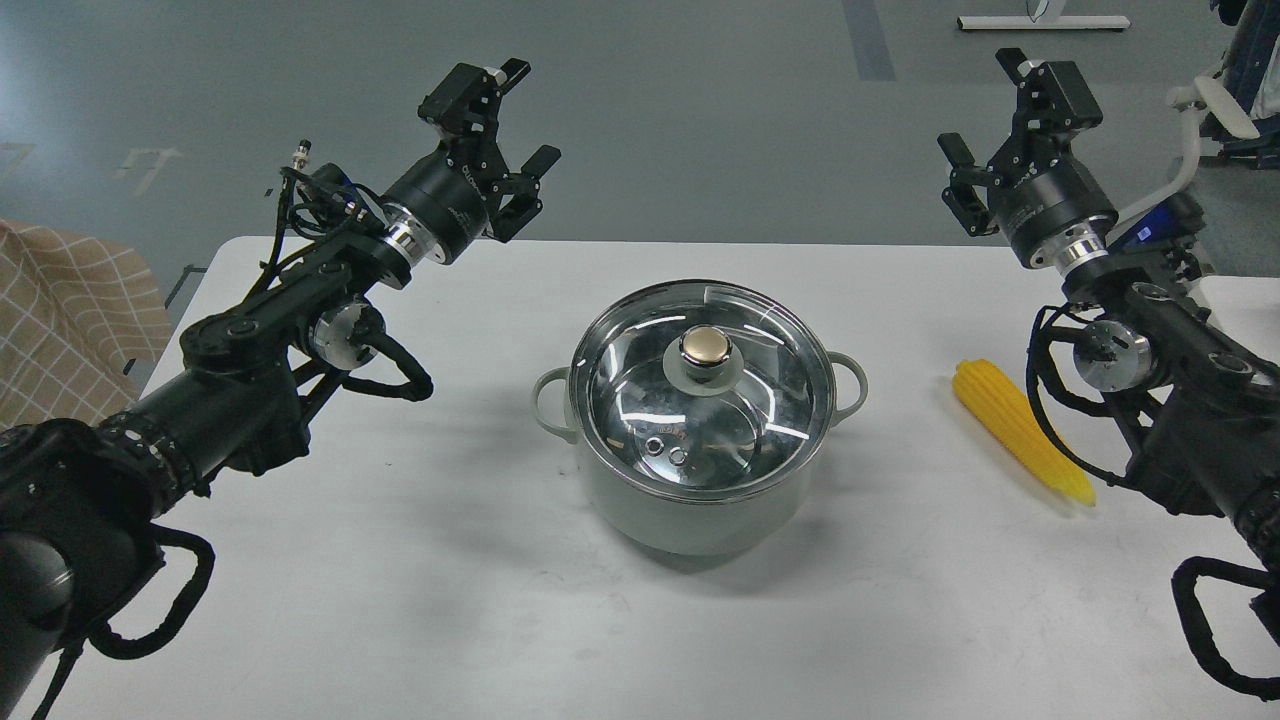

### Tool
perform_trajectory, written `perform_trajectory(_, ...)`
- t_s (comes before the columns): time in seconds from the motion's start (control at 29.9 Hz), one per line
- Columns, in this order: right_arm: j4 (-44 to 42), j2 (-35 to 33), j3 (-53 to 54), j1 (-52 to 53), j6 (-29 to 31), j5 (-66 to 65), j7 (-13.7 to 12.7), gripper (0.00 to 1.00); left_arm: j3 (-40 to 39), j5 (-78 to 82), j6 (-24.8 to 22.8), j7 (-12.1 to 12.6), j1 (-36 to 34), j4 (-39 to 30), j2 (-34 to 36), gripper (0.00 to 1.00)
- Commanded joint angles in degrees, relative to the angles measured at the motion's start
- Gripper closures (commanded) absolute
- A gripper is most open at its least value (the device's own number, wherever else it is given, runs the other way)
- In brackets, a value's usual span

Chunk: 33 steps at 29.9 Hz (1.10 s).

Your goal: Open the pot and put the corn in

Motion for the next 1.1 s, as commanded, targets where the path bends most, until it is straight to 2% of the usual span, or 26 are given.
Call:
perform_trajectory(0.0,0.06,0.04,-0.01,-0.39,0.12,-0.06,0.00,0.00,-0.83,0.00,-0.06,0.16,0.69,-0.06,0.25,0.02)
perform_trajectory(0.43,0.06,0.04,-0.09,-1.09,0.13,-0.15,0.00,0.00,-5.31,0.00,-1.38,0.16,2.62,0.38,-0.01,0.02)
perform_trajectory(1.07,0.41,-0.22,-0.09,-1.88,0.39,-0.06,0.00,0.00,-5.31,-0.09,-2.96,-0.11,2.88,-0.41,-1.15,0.02)
